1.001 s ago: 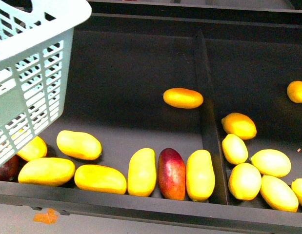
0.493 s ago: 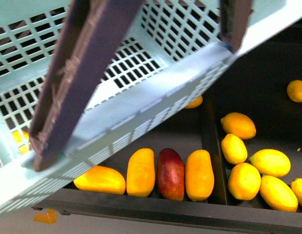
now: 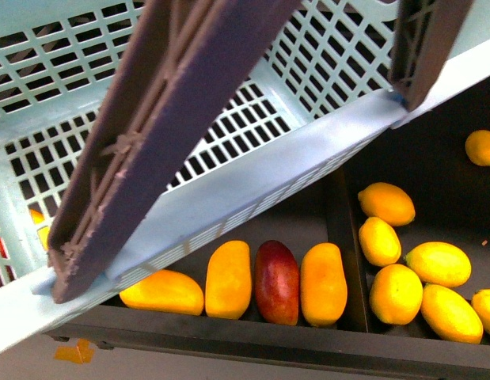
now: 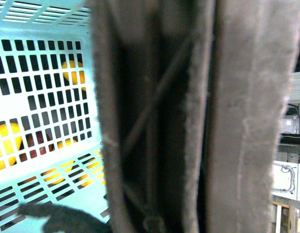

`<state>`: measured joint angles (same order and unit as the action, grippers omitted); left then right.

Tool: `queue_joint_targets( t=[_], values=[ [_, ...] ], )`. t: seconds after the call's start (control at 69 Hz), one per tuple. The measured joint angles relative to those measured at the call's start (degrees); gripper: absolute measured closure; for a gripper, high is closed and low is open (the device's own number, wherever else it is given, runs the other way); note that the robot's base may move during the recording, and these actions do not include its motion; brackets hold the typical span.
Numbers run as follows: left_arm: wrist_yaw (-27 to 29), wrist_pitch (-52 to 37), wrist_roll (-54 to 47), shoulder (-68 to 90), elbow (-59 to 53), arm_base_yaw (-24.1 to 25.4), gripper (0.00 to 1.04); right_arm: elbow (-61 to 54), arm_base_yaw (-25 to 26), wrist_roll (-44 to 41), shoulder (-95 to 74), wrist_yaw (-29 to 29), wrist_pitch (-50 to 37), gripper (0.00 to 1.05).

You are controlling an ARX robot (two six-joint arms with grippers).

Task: Pick lemon and mango into basket

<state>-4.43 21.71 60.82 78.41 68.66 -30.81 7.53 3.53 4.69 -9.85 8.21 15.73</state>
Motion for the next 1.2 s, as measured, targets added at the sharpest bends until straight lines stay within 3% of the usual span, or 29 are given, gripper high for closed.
queue_joint_targets(
  t=[0.073,0.131,0.319,0.537,0.653,0.914,1.204],
  values=[
    [0.07,0.0,-0.09,0.0,0.0,0.0,0.91,4.11,2.89,3.91,-11.5,2.84,8.94,0.09],
    [-0.17,0.0,-0.22,0.0,0.0,-0.04,0.91,4.2,3.91,5.73,-16.48,2.82,8.81,0.09],
    [-0.5,0.0,-0.09,0.0,0.04,-0.04,0.91,6.19,6.38,11.74,-34.77,-0.59,-3.45,0.09],
    [-0.59,0.0,-0.07,0.0,0.09,-0.07,0.91,13.92,5.53,22.86,-61.7,-6.05,-18.95,0.09],
    [-0.02,0.0,-0.15,0.0,0.11,-0.04,0.91,19.69,5.05,29.2,-76.06,-9.57,-22.6,0.09],
    [-0.68,0.0,-0.11,0.0,0.09,-0.07,0.91,32.44,2.27,47.52,-97.29,-14.23,-19.1,0.09],
    [-0.2,0.0,-0.15,0.02,0.09,-0.04,0.91,40.35,-2.34,57.57,-108.19,-14.75,-17.44,0.09]
  ],
)
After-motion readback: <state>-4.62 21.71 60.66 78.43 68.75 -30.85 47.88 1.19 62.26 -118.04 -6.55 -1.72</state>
